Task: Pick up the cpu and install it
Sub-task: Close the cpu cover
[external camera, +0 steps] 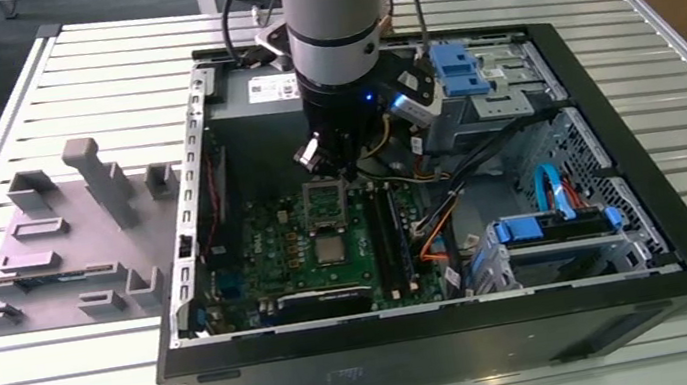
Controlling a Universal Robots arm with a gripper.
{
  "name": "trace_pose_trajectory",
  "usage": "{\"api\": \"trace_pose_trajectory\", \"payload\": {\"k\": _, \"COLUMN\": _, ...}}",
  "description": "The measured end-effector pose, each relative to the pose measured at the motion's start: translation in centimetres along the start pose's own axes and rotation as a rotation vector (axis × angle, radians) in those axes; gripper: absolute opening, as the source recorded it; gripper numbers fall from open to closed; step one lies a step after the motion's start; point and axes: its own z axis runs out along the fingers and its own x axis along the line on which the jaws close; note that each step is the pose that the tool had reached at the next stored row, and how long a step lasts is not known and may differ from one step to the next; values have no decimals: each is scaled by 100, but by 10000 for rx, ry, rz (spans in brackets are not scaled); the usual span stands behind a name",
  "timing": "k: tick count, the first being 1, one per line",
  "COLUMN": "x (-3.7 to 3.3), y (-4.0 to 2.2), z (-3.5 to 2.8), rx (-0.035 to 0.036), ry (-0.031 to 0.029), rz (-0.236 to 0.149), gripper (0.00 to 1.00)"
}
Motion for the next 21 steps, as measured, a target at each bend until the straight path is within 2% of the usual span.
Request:
{"api": "trace_pose_trajectory", "payload": {"k": 11, "x": -4, "y": -1, "z": -33, "rx": -223, "ry": 254, "rz": -151, "gripper": 10}}
{"api": "trace_pose_trajectory", "payload": {"k": 17, "x": -16, "y": -11, "z": -32, "rx": -280, "ry": 311, "rz": -247, "gripper": 10}}
{"api": "trace_pose_trajectory", "payload": {"k": 21, "x": -19, "y": -11, "z": -53, "rx": -306, "ry": 344, "rz": -256, "gripper": 10}}
